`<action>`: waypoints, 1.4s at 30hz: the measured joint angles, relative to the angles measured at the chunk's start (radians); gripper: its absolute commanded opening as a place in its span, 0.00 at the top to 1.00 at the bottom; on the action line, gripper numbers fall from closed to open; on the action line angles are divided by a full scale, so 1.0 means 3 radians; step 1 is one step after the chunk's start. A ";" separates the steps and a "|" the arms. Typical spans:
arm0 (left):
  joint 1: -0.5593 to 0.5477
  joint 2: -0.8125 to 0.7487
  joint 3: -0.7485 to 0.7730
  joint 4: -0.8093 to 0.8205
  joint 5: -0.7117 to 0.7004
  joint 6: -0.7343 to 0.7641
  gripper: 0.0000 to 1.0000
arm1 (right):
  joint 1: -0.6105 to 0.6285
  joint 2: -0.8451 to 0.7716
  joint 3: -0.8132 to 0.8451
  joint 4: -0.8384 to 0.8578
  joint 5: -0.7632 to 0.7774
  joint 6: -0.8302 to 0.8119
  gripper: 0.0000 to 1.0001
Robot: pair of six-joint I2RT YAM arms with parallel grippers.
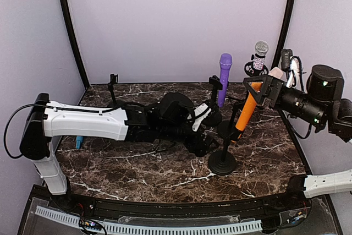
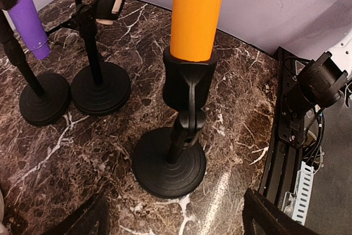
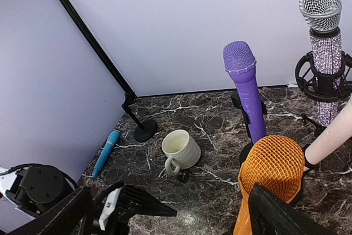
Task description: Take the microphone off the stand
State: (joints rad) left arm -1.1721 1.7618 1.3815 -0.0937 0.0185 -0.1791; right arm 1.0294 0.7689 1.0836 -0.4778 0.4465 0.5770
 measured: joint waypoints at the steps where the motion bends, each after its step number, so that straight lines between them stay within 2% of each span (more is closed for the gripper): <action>1: -0.0003 0.0074 0.0038 0.0014 0.0047 -0.0008 0.13 | 0.0000 -0.0001 -0.0013 0.0024 -0.0001 -0.0001 0.02; 11: -0.0028 0.0547 0.0334 0.0195 0.0331 -0.0027 0.13 | 0.0000 0.0001 -0.0092 0.0081 -0.0004 0.0001 0.01; 15: -0.0033 0.0791 0.0567 0.0211 0.0334 -0.0009 0.18 | 0.0000 0.0005 -0.0092 0.0117 -0.0006 0.0001 0.01; 19: -0.0033 0.0991 0.0767 0.0206 0.0309 0.0033 0.34 | 0.0000 0.0028 -0.0092 0.0130 -0.0018 0.0001 0.01; 26: -0.0033 0.1106 0.0886 0.0173 0.0261 0.0095 0.47 | 0.0000 0.0029 -0.0092 0.0128 -0.0020 0.0001 0.01; 31: -0.0033 0.1153 0.0970 0.0139 0.0224 0.0131 0.70 | 0.0000 0.0006 -0.0092 0.0132 -0.0018 0.0003 0.01; 33: -0.0033 0.1155 0.0980 0.0130 0.0203 0.0148 0.74 | 0.0000 0.0003 -0.0092 0.0132 -0.0018 0.0003 0.01; 36: -0.0033 0.1153 0.1003 0.0109 0.0139 0.0228 0.90 | 0.0000 -0.0001 -0.0092 0.0131 -0.0017 0.0003 0.01; 38: -0.0033 0.1153 0.1005 0.0107 0.0113 0.0235 0.97 | 0.0000 -0.0003 -0.0092 0.0131 -0.0015 0.0004 0.01; 42: -0.0038 0.1137 0.0975 0.0114 0.0057 0.0299 1.00 | 0.0000 -0.0003 -0.0092 0.0131 -0.0015 0.0013 0.01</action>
State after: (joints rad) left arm -1.1835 2.1029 1.6741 -0.0593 0.0357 -0.0895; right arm 1.0294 0.7681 1.0561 -0.4385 0.4419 0.5808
